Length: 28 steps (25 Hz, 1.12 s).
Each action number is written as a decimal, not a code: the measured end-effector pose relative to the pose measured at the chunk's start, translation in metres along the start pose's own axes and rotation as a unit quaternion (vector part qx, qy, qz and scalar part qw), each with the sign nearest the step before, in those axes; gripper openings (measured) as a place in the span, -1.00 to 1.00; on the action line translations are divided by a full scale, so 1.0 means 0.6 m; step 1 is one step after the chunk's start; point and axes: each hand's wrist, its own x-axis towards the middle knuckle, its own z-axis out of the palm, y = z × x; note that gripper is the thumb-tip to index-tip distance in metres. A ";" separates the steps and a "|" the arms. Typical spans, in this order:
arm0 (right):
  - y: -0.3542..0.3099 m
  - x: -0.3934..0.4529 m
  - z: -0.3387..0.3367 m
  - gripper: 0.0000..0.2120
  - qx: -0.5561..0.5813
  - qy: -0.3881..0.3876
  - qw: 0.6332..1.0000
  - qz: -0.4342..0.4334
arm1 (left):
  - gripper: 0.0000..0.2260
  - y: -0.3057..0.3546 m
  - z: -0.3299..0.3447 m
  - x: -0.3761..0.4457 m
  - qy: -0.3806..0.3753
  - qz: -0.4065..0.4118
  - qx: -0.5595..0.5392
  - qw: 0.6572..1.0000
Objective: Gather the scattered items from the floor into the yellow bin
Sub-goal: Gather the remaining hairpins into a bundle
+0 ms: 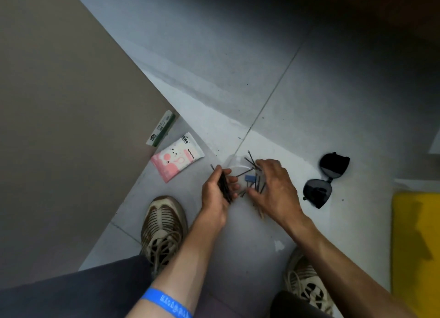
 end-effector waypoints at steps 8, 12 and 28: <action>-0.020 0.045 0.015 -0.76 -0.063 0.044 0.997 -0.009 | -0.73 -0.001 -0.025 0.001 0.025 -0.007 -0.004 1.000; -0.048 0.056 0.013 -0.93 -0.234 0.034 0.971 -0.024 | -0.74 0.000 -0.017 0.001 0.027 -0.007 -0.003 1.000; 0.008 0.047 0.001 -0.63 -0.109 -0.013 0.993 -0.047 | -0.75 0.001 -0.016 0.001 0.029 0.002 -0.012 1.000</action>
